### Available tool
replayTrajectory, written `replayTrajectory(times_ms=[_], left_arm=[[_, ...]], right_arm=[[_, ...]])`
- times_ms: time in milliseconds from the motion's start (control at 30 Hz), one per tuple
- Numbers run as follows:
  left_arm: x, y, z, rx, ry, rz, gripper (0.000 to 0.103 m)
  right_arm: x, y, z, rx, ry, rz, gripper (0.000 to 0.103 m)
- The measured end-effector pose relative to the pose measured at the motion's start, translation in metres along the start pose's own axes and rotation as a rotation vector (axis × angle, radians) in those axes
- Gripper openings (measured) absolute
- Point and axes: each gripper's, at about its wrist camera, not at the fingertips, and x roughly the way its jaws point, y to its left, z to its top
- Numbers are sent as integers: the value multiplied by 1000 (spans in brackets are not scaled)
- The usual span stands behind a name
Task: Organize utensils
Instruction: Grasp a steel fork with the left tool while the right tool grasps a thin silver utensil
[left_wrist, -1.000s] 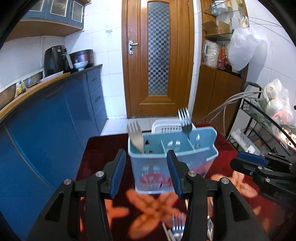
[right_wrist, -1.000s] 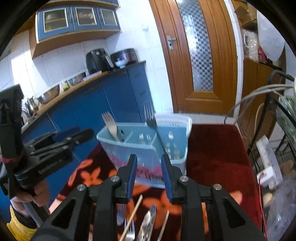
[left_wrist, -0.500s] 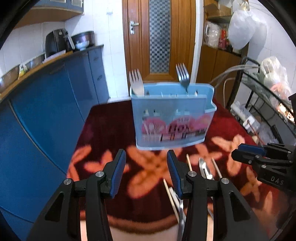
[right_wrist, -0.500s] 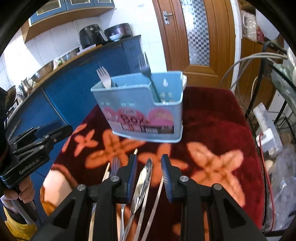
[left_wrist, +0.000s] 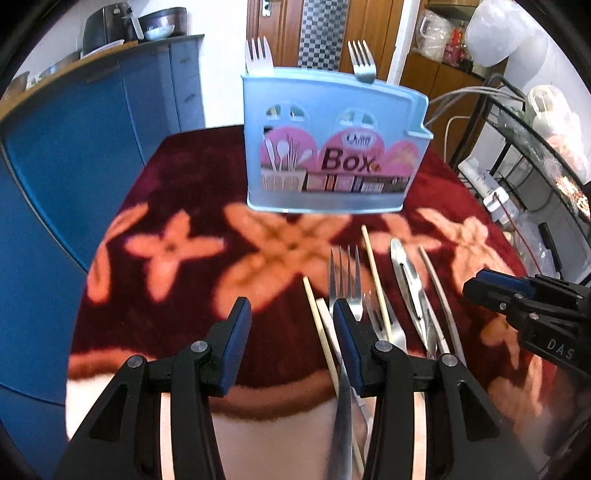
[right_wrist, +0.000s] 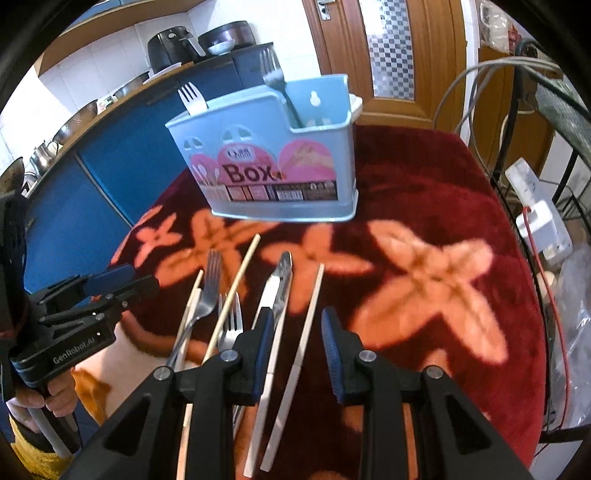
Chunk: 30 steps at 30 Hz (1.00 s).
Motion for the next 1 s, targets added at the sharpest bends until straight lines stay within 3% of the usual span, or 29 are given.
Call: replayTrajectory(times_ms=[300, 700, 967, 1000], left_arm=[[26, -13, -6, 17, 47, -5, 47], [46, -36, 19, 22, 4, -36, 47], [66, -45, 27, 10, 10, -18, 33], [68, -45, 26, 7, 11, -14, 27]], right_arm=[[12, -5, -9, 7, 22, -3, 30], [16, -18, -7, 12, 11, -27, 30], [19, -23, -6, 19, 10, -12, 30], [19, -24, -6, 20, 10, -10, 30]])
